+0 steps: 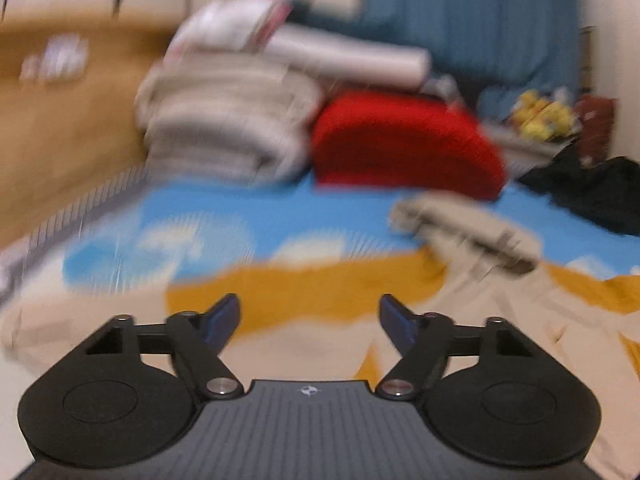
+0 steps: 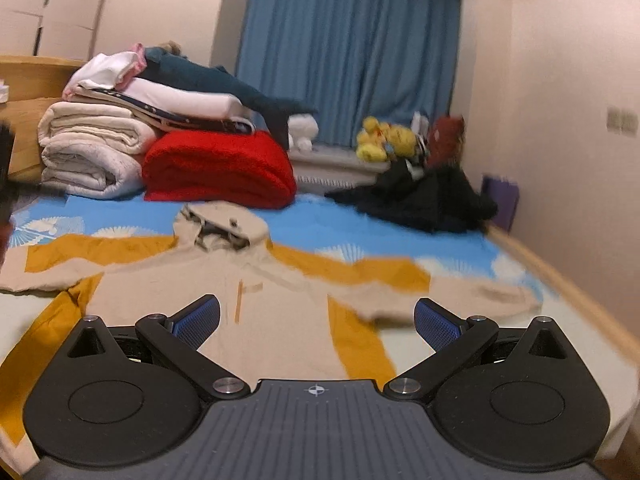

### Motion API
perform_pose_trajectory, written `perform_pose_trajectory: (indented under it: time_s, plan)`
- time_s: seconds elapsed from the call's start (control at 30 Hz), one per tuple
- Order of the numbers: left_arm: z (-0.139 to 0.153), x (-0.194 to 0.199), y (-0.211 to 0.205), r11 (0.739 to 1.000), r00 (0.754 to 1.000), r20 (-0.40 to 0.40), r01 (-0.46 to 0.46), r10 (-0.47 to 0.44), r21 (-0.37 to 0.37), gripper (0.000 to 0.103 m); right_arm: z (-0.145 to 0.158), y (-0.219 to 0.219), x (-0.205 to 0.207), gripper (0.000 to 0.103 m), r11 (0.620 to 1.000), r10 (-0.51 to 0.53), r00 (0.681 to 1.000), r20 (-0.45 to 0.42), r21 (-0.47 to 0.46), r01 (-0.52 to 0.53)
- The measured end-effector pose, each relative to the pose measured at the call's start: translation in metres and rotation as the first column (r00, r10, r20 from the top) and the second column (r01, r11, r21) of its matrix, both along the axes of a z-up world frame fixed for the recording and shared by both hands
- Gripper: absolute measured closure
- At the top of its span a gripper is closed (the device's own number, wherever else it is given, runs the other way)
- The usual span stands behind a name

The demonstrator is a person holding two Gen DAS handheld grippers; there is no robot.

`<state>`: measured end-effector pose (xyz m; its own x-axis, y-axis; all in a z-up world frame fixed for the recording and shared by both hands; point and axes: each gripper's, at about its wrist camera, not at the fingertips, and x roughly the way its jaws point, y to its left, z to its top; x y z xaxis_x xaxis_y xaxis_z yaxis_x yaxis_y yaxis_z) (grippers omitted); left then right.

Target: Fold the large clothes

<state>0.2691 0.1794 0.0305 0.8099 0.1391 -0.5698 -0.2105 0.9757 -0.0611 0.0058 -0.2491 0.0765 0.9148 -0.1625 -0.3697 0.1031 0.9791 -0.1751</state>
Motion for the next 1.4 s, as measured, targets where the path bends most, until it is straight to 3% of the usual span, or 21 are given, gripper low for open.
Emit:
perform_pose_trajectory:
  time_s: [0.07, 0.2, 0.37, 0.47, 0.53, 0.7, 0.77, 0.83, 0.93, 1.07, 1.23, 1.3, 1.4]
  plan:
    - [-0.005, 0.009, 0.025, 0.998, 0.999, -0.028, -0.045, 0.044, -0.048, 0.031, 0.013, 0.007, 0.02, 0.001, 1.0, 0.024, 0.999, 0.036, -0.018, -0.024]
    - [-0.016, 0.016, 0.061, 0.995, 0.995, -0.026, -0.095, 0.094, -0.013, 0.031, 0.033, 0.024, 0.077, 0.001, 0.997, 0.076, 0.991, 0.107, 0.021, -0.079]
    - [-0.04, 0.02, 0.121, 0.968, 0.966, -0.103, -0.244, 0.238, -0.054, 0.033, 0.039, 0.051, 0.152, 0.001, 0.983, 0.176, 0.973, 0.15, 0.031, -0.183]
    - [-0.054, 0.02, 0.16, 0.951, 0.947, -0.133, -0.303, 0.293, -0.059, 0.052, 0.033, 0.063, 0.18, 0.001, 0.97, 0.242, 0.955, 0.173, -0.006, -0.245]
    - [-0.063, 0.02, 0.187, 0.937, 0.932, -0.158, -0.341, 0.325, -0.081, 0.07, 0.023, 0.065, 0.193, 0.001, 0.963, 0.266, 0.948, 0.174, -0.001, -0.27]
    - [-0.073, 0.008, 0.235, 0.893, 0.892, -0.174, -0.438, 0.416, -0.107, 0.075, 0.002, 0.067, 0.218, 0.001, 0.952, 0.296, 0.95, 0.095, 0.047, -0.302]
    - [-0.076, 0.002, 0.255, 0.865, 0.869, -0.17, -0.486, 0.464, -0.125, 0.075, 0.004, 0.068, 0.224, 0.001, 0.952, 0.3, 0.947, 0.115, 0.035, -0.305]
    - [-0.081, -0.007, 0.277, 0.822, 0.839, -0.177, -0.542, 0.515, -0.177, 0.074, 0.004, 0.067, 0.232, 0.001, 0.952, 0.297, 0.947, 0.126, 0.034, -0.304]
    - [-0.088, -0.017, 0.302, 0.763, 0.804, -0.181, -0.594, 0.566, -0.253, 0.072, 0.003, 0.061, 0.242, 0.001, 0.955, 0.28, 0.954, 0.11, 0.071, -0.289]
    - [-0.095, -0.031, 0.327, 0.703, 0.762, -0.188, -0.646, 0.62, -0.297, 0.069, -0.003, 0.056, 0.25, 0.001, 0.954, 0.27, 0.958, 0.094, 0.111, -0.28]
    - [-0.109, -0.049, 0.354, 0.582, 0.684, -0.229, -0.718, 0.693, -0.383, 0.069, -0.011, 0.059, 0.255, 0.001, 0.955, 0.261, 0.962, 0.084, 0.124, -0.27]
    - [-0.116, -0.052, 0.362, 0.55, 0.671, -0.233, -0.722, 0.704, -0.419, 0.069, -0.013, 0.06, 0.256, 0.001, 0.957, 0.254, 0.964, 0.075, 0.123, -0.262]
    - [-0.116, -0.054, 0.367, 0.533, 0.666, -0.213, -0.717, 0.715, -0.45, 0.069, -0.017, 0.062, 0.258, 0.001, 0.958, 0.253, 0.965, 0.063, 0.121, -0.259]
